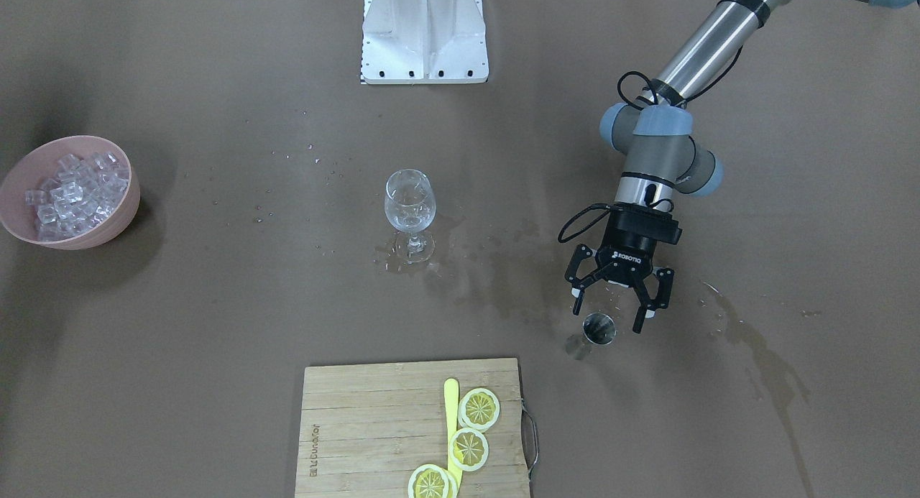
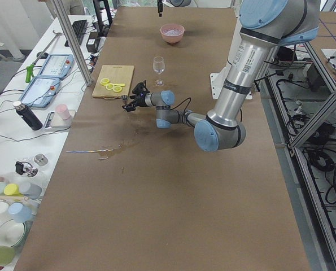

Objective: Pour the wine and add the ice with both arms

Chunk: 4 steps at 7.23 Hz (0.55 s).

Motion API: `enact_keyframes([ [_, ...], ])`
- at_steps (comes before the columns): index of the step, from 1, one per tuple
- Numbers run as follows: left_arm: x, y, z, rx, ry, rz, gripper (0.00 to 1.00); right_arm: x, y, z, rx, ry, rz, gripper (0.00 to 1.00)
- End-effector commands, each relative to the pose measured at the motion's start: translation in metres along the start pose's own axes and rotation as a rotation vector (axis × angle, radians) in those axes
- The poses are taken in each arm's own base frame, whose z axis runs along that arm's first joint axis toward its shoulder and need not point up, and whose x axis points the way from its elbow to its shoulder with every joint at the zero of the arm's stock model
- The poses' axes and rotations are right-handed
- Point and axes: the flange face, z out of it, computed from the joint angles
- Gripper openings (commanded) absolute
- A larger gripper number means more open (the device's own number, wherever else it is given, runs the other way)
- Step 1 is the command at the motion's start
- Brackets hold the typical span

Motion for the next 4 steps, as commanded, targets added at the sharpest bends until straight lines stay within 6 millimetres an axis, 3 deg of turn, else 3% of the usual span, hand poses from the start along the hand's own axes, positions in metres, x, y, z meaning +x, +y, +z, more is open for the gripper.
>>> enact_keyframes([
  [1,0.007,-0.003,0.008,-0.001,-0.002,-0.001,0.98,0.0,0.0,0.0,0.0,0.001,0.0,1.0],
  [4,0.008,-0.005,0.025,-0.021,-0.035,-0.005,0.98,0.001,0.0,0.0,0.0,0.003,0.0,1.0],
])
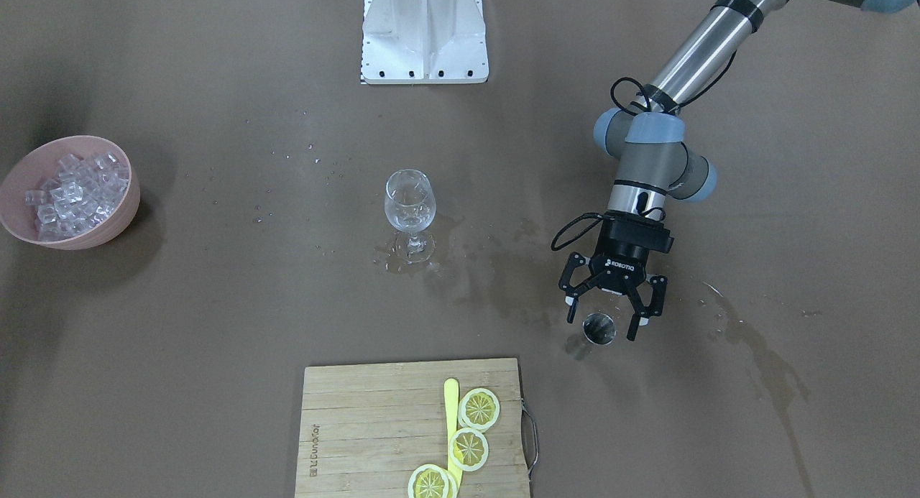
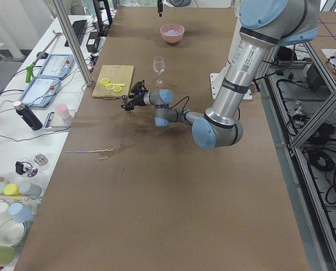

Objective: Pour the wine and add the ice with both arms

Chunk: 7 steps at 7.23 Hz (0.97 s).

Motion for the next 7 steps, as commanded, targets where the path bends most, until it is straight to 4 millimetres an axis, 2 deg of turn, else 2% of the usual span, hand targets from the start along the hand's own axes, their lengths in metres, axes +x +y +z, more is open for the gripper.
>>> enact_keyframes([
  [1,0.005,-0.005,0.016,-0.017,-0.027,-0.022,0.98,0.0,0.0,0.0,0.001,0.0,0.001,1.0],
  [3,-0.001,-0.003,0.02,-0.024,-0.039,-0.017,0.98,0.0,0.0,0.0,0.001,0.0,0.001,1.0],
  [7,0.006,-0.005,0.028,-0.026,-0.037,-0.018,0.97,-0.002,-0.001,-0.002,0.003,-0.001,-0.004,1.0],
])
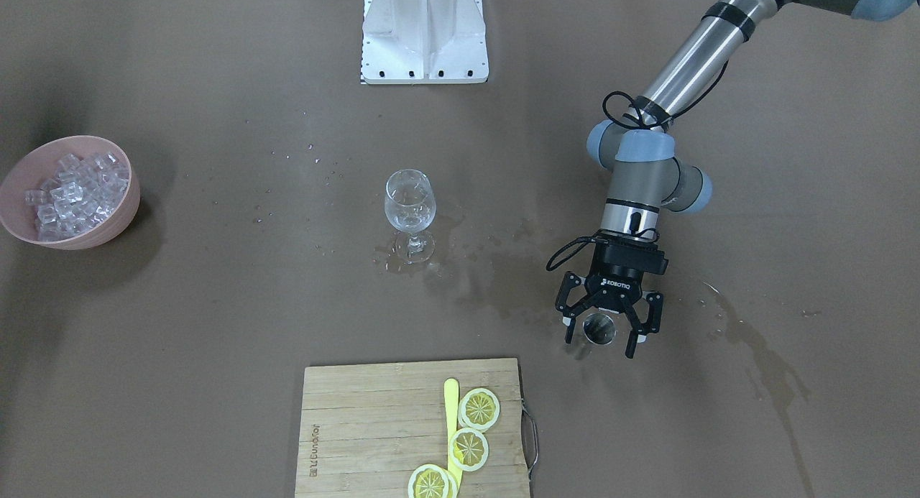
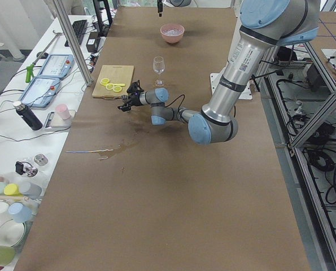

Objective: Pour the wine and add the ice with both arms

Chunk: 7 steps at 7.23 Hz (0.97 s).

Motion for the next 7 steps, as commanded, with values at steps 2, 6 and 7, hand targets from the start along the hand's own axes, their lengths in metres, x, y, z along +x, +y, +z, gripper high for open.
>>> enact_keyframes([
  [2,-0.0001,0.0025,0.0047,-0.01,-0.003,0.004,0.81,-0.0007,-0.0001,-0.0005,0.001,0.0,-0.001,1.0],
  [6,0.0,-0.0027,0.0048,-0.024,0.022,-0.038,0.34,-0.002,-0.0004,-0.0015,0.003,-0.002,-0.002,1.0],
  [7,0.0014,-0.0045,0.0039,-0.022,0.026,-0.048,0.24,-0.002,-0.0004,-0.0015,0.003,-0.002,0.0,1.0],
])
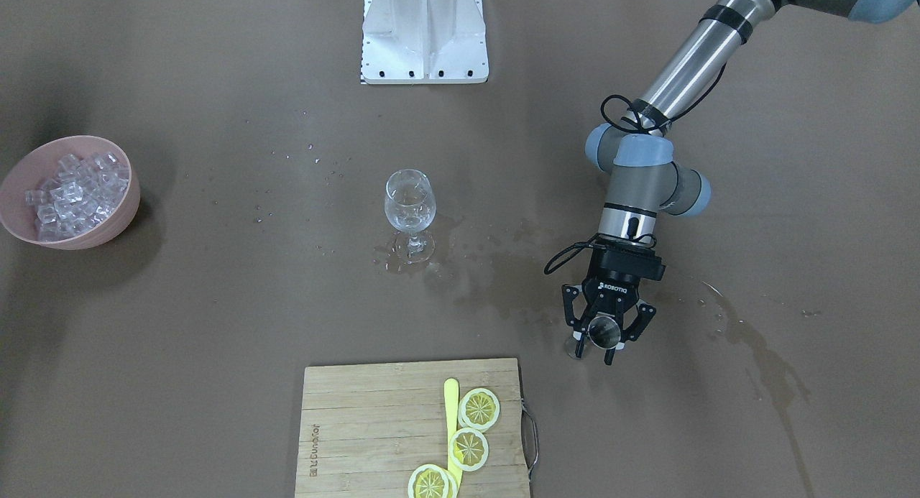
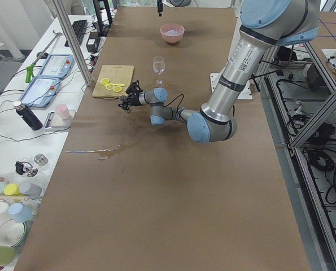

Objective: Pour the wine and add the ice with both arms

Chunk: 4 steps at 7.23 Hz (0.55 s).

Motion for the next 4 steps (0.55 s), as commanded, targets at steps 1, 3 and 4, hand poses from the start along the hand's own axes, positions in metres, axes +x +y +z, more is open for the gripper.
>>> enact_keyframes([
  [1,0.003,-0.004,-0.003,-0.011,0.028,-0.025,0.06,0.0,0.0,0.0,0.0,-0.001,0.001,1.0],
  [3,0.006,-0.011,-0.006,0.0,0.041,-0.044,0.0,0.0,0.0,0.0,0.0,-0.002,0.003,1.0],
  [4,0.009,-0.017,-0.009,0.011,0.052,-0.053,0.0,0.001,0.0,0.001,-0.002,-0.002,0.005,1.0],
])
